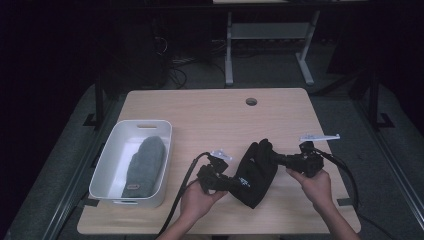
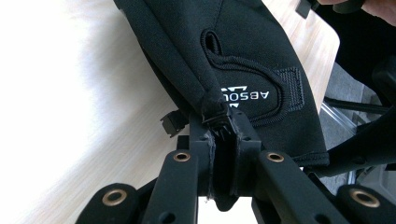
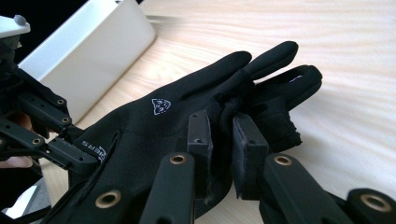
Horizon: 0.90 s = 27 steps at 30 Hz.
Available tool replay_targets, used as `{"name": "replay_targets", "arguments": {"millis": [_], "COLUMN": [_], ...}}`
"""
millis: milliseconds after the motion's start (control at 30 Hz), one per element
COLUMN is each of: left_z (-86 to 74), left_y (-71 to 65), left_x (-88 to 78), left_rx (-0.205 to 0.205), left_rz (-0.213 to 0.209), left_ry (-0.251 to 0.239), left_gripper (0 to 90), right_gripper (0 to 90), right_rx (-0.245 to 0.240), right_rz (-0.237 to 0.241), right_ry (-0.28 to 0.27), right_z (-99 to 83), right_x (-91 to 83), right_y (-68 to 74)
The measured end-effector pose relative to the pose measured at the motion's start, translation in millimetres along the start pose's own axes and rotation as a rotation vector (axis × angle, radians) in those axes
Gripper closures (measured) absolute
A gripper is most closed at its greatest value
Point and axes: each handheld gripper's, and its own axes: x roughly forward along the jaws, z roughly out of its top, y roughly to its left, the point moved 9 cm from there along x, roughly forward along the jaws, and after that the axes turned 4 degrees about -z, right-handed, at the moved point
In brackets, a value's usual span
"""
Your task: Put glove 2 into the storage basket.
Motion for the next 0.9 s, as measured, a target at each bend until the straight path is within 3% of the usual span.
{"name": "replay_targets", "arguments": {"millis": [500, 900], "left_z": [8.0, 6.6], "left_y": [-2.0, 8.7], "left_x": [-55.7, -87.9], "left_rx": [0.006, -0.007], "left_rz": [0.035, 0.076], "left_ry": [-0.080, -0.118], "left_gripper": [82.1, 82.0], "right_gripper": [79.1, 79.1], "right_rx": [-0.061, -0.099], "right_rz": [0.065, 0.106], "right_ry": [-0.014, -0.007], "right_z": [43.3, 71.6], "right_x": [7.8, 21.3], "right_y": [42.2, 69.2]}}
